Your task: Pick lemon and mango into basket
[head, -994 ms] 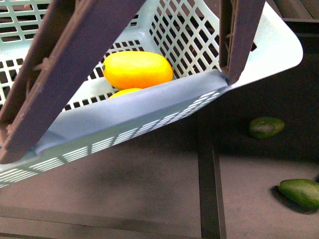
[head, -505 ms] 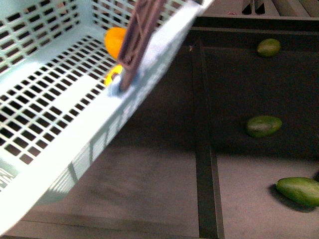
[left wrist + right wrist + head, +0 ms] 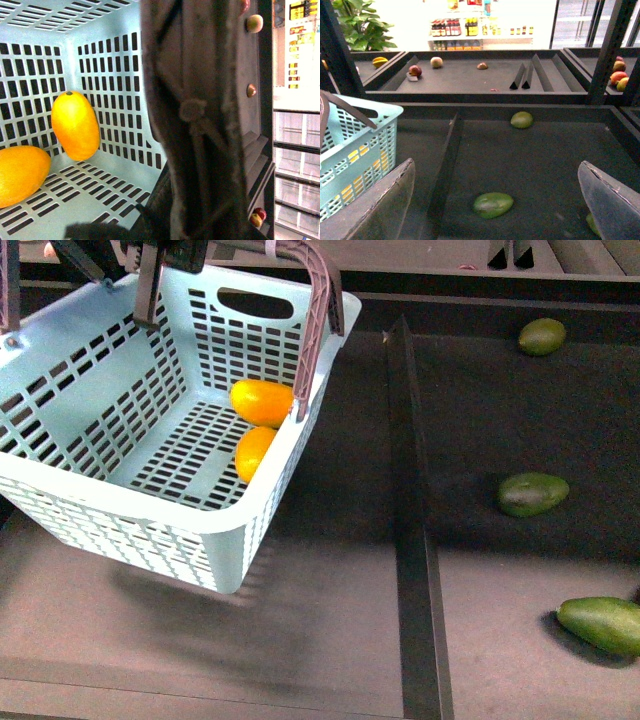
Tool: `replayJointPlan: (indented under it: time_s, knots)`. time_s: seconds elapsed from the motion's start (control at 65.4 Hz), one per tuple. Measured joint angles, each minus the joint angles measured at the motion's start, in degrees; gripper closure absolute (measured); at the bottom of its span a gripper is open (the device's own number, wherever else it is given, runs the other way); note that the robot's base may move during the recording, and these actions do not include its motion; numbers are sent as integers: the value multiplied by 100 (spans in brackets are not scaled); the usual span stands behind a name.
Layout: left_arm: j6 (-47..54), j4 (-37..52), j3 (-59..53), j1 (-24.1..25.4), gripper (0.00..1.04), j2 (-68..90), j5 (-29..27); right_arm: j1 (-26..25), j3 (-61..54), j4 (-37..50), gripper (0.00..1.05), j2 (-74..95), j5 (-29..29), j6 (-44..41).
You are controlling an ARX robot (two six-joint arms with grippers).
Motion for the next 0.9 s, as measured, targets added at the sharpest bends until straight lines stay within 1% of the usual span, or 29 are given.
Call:
replayJointPlan:
  time_s: [0.138,0.291,0.321,0.382,0.398,0.428,0.444,0.474,0.535,0.566,0.627,0.658,0.673,0.704,0.719,0.78,0.795,0.857,0.902]
  knots:
    - [-256,50,-26,59,101,262,144,0,0,0,9,0,2,0]
    - [-402,133,-162,59,100,264,146,0,0,0,9,0,0,0]
    - [-439,192,-205,59,96,258,157,0,0,0,9,0,2,0]
    - [-505,166,-264,61,82,219,160,0,0,0,9,0,0,0]
    - [-514,162,-275,63,80,210,160,0,0,0,9,0,0,0]
    - [-588,136,-348,74,73,157,127,0,0,0,9,0,0,0]
    - [-601,136,-356,76,72,151,127,0,0,0,9,0,0,0]
    - [-699,66,-442,94,65,77,79,0,0,0,9,0,0,0]
    - [-826,-59,-588,129,54,-63,9,0,0,0,9,0,2,0]
    - [-894,-179,-673,164,47,-164,-31,0,0,0,9,0,2,0]
    - [-879,-382,-774,212,36,-339,-133,0,0,0,9,0,2,0]
    - [-835,-616,-807,245,30,-472,-205,0,0,0,9,0,0,0]
    - [-822,-673,-820,256,28,-511,-214,0,0,0,9,0,0,0]
    - [-756,-870,-905,295,21,-691,-249,0,0,0,9,0,0,0]
    - [-750,-922,-929,304,19,-741,-256,0,0,0,9,0,0,0]
    - [-595,-1276,-1123,334,7,-1104,-391,0,0,0,9,0,0,0]
    - [-542,-1399,-1176,337,5,-1213,-437,0,0,0,9,0,0,0]
    - [-389,-1875,-1362,315,8,-1598,-546,0,0,0,9,0,0,0]
    - [-245,-2013,-1659,251,7,-1996,-605,0,0,0,9,0,2,0]
